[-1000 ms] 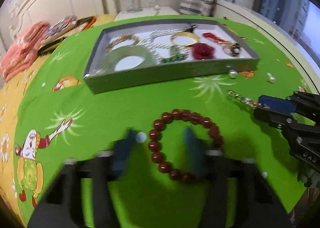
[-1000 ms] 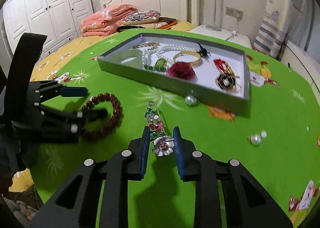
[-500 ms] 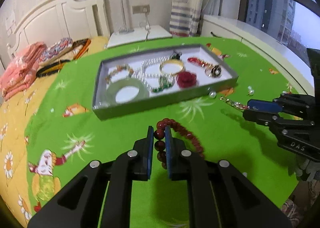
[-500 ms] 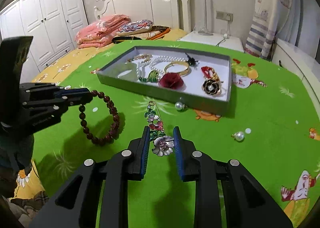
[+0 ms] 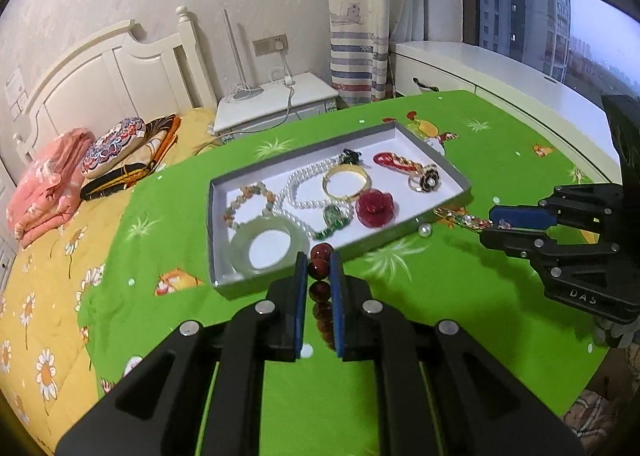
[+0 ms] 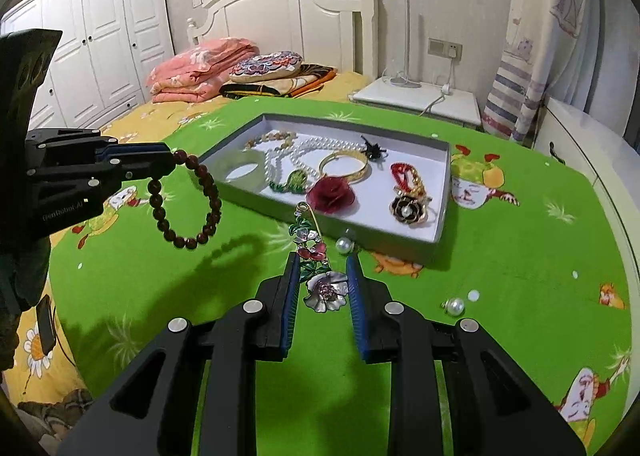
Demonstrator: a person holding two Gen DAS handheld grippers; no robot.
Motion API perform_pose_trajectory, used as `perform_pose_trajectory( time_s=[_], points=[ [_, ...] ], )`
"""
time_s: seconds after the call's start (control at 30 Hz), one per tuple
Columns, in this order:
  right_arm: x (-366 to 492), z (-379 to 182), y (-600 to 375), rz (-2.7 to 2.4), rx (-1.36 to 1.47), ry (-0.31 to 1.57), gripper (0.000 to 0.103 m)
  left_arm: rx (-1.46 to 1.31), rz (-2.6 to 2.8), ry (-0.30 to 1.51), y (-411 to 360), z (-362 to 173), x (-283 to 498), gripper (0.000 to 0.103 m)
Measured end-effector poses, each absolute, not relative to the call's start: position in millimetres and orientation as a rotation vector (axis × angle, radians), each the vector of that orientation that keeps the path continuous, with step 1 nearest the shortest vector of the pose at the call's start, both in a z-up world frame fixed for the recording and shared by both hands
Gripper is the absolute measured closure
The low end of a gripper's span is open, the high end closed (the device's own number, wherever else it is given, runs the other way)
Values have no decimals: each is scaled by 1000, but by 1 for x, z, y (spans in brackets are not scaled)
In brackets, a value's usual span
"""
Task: Organize jewelry
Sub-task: 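Carry the red bead bracelet with the left tool while the right tool carries the brooch over the box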
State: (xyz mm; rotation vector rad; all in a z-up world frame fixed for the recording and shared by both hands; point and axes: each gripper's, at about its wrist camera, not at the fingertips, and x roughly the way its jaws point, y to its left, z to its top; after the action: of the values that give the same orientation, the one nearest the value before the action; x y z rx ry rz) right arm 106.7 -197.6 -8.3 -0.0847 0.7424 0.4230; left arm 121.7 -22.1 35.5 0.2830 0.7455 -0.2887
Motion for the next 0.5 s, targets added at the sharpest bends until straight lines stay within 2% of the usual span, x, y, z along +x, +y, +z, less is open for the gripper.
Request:
perform_pose_trajectory(
  time_s=[0.5],
  points=[
    [164, -12, -206, 351, -20, 756, 79, 319, -302, 710, -44, 66, 183, 92]
  ],
)
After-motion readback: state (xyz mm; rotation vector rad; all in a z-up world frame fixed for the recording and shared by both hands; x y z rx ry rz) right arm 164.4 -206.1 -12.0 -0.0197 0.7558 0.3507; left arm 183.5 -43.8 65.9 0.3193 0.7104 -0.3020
